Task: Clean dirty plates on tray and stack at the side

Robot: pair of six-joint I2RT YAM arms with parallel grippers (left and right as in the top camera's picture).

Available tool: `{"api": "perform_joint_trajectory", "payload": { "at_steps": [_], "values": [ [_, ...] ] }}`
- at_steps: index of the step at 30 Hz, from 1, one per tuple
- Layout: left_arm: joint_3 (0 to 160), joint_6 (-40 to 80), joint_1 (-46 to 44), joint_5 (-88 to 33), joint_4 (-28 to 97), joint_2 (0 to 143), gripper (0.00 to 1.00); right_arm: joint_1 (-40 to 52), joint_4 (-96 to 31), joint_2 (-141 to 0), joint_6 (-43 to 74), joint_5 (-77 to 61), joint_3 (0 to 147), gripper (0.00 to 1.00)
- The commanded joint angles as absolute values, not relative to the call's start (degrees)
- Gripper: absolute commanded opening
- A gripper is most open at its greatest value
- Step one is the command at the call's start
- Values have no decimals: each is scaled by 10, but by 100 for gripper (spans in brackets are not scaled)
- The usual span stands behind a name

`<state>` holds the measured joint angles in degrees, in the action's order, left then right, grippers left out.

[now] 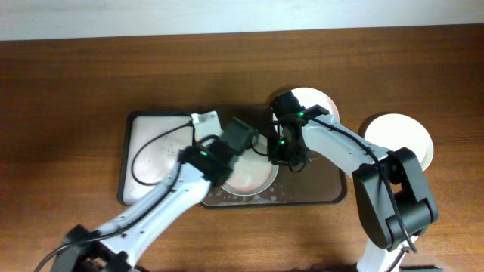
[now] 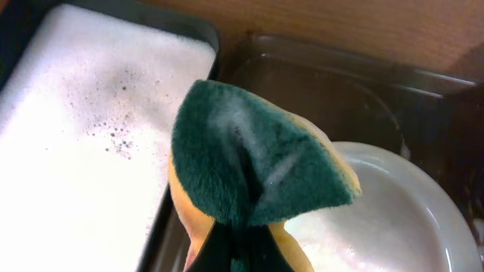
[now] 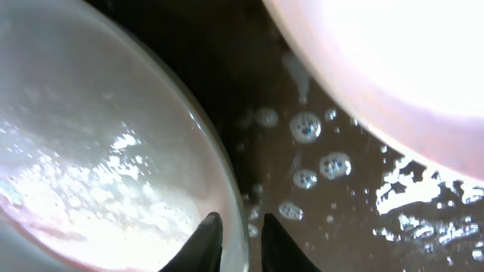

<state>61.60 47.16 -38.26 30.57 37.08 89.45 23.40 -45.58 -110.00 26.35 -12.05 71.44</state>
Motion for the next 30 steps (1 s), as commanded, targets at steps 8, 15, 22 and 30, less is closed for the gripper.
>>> {"api": "perform_joint_trajectory", "payload": {
  "at_steps": [8, 15, 22, 30],
  "values": [
    [572, 141, -74, 45, 339, 936, 0, 233, -391, -1100, 225, -124, 656, 7],
    [572, 112, -68, 43, 295, 1023, 60, 232, -441, -1052, 188, -35, 699, 4],
    [572, 112, -69, 42, 368, 1023, 74, 242, -459, -907, 96, 165, 714, 4],
    [572, 112, -69, 43, 368, 1023, 0, 460, -436, -907, 99, 559, 714, 4]
  ]
}}
